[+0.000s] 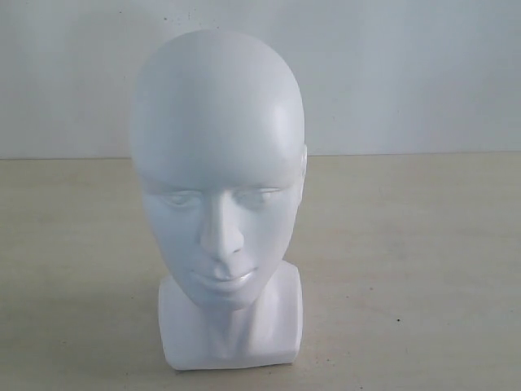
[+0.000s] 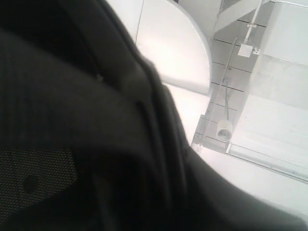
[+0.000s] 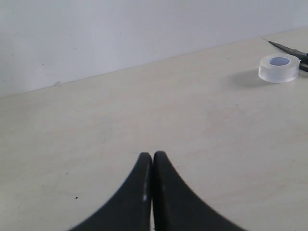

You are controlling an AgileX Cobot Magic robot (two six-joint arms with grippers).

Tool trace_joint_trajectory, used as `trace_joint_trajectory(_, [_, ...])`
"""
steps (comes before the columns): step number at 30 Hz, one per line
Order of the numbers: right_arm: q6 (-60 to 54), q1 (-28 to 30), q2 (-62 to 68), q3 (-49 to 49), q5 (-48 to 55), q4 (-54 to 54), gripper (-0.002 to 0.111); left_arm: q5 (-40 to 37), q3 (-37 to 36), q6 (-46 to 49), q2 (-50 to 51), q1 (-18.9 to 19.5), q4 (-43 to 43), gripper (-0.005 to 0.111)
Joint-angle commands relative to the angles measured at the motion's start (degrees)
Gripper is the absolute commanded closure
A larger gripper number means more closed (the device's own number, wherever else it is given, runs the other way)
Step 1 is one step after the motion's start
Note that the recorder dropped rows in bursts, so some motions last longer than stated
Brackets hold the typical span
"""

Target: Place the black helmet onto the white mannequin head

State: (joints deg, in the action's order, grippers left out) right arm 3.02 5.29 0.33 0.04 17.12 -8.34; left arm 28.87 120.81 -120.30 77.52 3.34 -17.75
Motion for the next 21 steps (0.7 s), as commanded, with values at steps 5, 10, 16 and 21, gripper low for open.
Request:
trace_joint_trajectory(5, [-0.3, 0.4, -0.3, 0.0, -0.8, 0.1, 0.108, 5.3, 0.4, -0.1, 1.1, 0.0, 0.4, 0.102])
trace_joint_trajectory(10, [-0.3, 0.4, -0.3, 0.0, -0.8, 0.1, 0.108, 5.7, 0.4, -0.1, 1.1, 0.0, -0.8, 0.102])
trace_joint_trajectory(16, [-0.3, 0.4, -0.3, 0.0, -0.8, 0.1, 0.108, 5.0, 0.4, -0.1, 1.6, -2.2, -0.9, 0.102])
trace_joint_trajectory(21, [-0.3, 0.4, -0.3, 0.0, -0.8, 0.1, 0.108, 8.4, 0.4, -0.1, 3.9, -6.5, 1.5, 0.102])
